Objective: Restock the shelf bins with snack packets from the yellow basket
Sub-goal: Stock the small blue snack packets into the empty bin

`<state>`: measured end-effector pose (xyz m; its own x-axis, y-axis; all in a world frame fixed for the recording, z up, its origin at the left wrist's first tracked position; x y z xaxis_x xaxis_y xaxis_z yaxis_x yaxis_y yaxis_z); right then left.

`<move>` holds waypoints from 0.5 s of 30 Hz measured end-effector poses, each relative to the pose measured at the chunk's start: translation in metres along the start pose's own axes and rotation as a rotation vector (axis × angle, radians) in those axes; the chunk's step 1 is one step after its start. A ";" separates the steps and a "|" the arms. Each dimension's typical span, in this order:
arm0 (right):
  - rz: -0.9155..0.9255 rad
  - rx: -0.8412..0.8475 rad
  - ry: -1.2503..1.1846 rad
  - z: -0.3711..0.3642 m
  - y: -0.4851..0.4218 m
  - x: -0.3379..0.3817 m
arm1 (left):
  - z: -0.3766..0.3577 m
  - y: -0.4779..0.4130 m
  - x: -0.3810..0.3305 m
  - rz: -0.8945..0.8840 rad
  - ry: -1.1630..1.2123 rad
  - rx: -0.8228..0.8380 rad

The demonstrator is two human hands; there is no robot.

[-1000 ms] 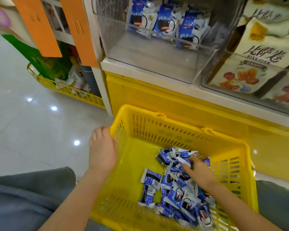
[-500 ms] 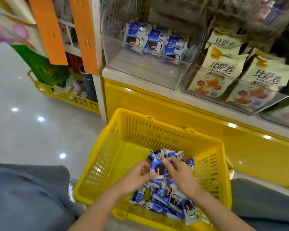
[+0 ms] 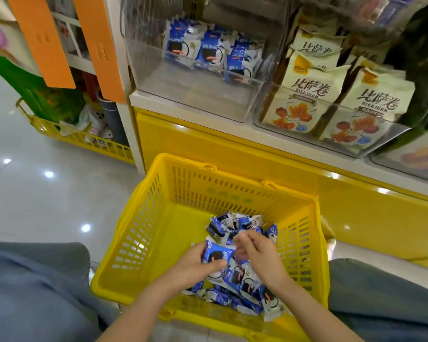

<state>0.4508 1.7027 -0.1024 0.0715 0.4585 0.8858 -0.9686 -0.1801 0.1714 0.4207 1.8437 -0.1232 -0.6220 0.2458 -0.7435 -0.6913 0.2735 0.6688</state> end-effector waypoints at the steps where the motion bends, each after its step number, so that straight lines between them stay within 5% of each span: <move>1: -0.007 -0.024 0.112 0.010 -0.002 -0.011 | 0.003 -0.002 0.004 0.016 0.005 -0.030; 5: -0.235 0.067 0.496 0.043 0.003 -0.088 | 0.012 -0.007 0.012 0.034 0.033 -0.086; 10: -0.416 0.352 0.620 0.029 0.023 -0.146 | 0.017 -0.012 0.017 0.055 0.044 -0.132; 15: -0.367 0.262 0.667 0.027 0.018 -0.145 | 0.017 -0.015 0.024 0.096 0.073 -0.146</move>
<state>0.4296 1.6095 -0.2158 0.1373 0.9362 0.3234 -0.8173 -0.0774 0.5710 0.4225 1.8614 -0.1517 -0.7090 0.1946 -0.6778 -0.6704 0.1125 0.7335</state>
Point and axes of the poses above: each hand's wrist, its own y-axis away from the middle knuckle, its own z-axis out of the back of the hand, x = y × z, the point moved 9 cm from there along -y, towards the middle knuckle, and after that the axes turned 11 degrees about z, right-handed, at the moved point
